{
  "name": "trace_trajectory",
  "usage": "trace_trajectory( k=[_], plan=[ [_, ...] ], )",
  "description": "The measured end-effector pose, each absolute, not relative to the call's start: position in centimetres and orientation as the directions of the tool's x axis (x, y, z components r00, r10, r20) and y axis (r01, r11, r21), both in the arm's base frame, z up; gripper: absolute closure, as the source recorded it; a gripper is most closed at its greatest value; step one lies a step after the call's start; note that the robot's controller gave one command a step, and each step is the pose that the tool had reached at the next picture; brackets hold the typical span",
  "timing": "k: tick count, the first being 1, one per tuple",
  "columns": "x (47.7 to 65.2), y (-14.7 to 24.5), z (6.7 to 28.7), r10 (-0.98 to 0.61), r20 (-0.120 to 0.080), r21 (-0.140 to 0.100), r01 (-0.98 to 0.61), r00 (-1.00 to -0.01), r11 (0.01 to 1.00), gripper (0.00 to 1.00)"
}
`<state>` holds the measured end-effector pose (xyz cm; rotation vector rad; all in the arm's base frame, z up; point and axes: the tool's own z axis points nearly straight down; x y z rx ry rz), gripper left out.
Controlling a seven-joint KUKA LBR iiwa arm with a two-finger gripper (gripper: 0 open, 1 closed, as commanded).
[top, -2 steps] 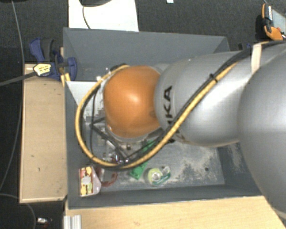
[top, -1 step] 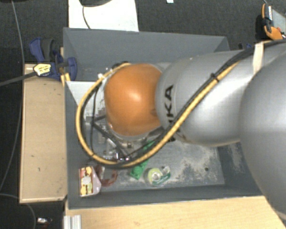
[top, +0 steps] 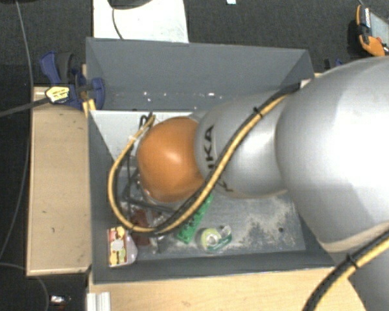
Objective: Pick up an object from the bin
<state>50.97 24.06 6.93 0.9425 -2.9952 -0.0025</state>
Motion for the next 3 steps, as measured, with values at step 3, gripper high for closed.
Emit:
trace_trajectory(
  k=[3],
  plan=[
    [51.1,24.5,7.1,-0.757,-0.005,0.0,-0.757,-0.653,0.653,0.0]
  ],
)
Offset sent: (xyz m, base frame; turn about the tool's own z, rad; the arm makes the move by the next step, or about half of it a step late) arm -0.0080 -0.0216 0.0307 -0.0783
